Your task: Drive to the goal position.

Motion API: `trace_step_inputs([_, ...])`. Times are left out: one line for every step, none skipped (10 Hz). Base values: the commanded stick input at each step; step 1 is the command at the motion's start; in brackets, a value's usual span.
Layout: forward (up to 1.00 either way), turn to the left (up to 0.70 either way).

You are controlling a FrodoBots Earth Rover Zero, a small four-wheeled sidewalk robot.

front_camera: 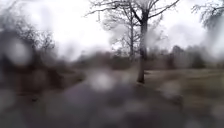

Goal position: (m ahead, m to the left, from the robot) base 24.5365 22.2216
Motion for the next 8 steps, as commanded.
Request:
trace_step_inputs([1.00, 0.00])
trace_step_inputs([1.00, 0.00])
trace_step_inputs([1.00, 0.00])
trace_step_inputs([1.00, 0.00])
trace_step_inputs([1.00, 0.00])
trace_step_inputs([1.00, 0.00])
trace_step_inputs([1.00, 0.00])
trace_step_inputs([1.00, 0.00])
